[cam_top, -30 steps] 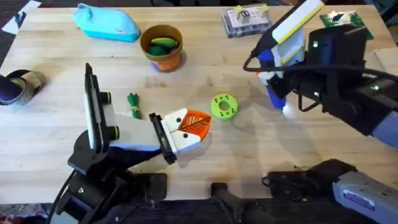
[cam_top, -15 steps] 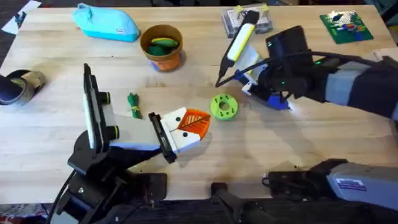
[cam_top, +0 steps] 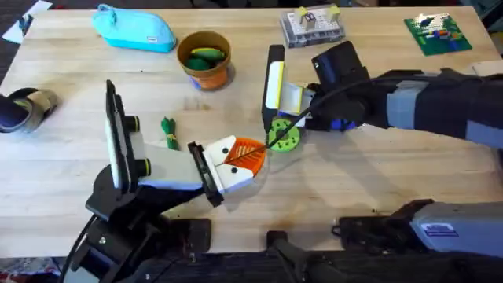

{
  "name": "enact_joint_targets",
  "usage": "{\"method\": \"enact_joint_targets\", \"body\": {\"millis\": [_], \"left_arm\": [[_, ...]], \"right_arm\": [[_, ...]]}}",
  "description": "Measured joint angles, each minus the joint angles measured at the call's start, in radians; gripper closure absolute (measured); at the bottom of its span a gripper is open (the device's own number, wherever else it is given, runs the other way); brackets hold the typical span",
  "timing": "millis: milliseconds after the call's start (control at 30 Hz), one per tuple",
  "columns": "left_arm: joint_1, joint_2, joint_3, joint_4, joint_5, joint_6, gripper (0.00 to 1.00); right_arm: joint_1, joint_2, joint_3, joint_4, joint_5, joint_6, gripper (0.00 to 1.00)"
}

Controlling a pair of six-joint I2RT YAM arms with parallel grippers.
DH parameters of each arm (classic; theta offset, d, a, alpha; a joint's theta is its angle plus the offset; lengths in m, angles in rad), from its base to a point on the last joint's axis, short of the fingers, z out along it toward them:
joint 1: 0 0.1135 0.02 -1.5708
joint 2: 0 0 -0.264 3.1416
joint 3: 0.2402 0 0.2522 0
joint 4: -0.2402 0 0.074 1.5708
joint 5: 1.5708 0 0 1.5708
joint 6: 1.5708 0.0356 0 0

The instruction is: Pick up the gripper from the table and insert it into the empty holder that is missing its gripper. Then pick up a screw, insert it into the mounting hole, and use the screwdriver to tighten it. Finally, clean up the table by picking up the vegetable and placing it into the bucket.

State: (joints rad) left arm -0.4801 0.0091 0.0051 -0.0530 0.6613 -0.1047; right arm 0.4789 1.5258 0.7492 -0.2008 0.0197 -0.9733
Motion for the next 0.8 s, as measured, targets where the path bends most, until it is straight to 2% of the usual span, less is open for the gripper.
{"method": "enact_joint_targets", "body": {"millis": [67,100,233,300,500,800], "left_arm": [[0.000,0.000,0.000,0.000,0.000,0.000,0.986],[0.000,0.000,0.000,0.000,0.000,0.000,0.986],[0.000,0.000,0.000,0.000,0.000,0.000,0.986],[0.000,0.000,0.000,0.000,0.000,0.000,0.986],[0.000,0.000,0.000,0.000,0.000,0.000,0.986],[0.000,0.000,0.000,0.000,0.000,0.000,0.986]], "right_arm": [[0.000,0.001,0.001,-0.001,-0.002,-0.006,0.934],[0.000,0.001,0.001,-0.001,-0.002,-0.007,0.848],[-0.005,0.003,0.012,0.030,0.012,0.000,0.245],[-0.010,0.004,0.027,0.039,0.017,0.021,0.035],[-0.007,0.003,0.050,-0.012,0.016,0.105,0.005],[-0.017,-0.085,0.170,-0.254,0.008,0.296,0.005]]}}
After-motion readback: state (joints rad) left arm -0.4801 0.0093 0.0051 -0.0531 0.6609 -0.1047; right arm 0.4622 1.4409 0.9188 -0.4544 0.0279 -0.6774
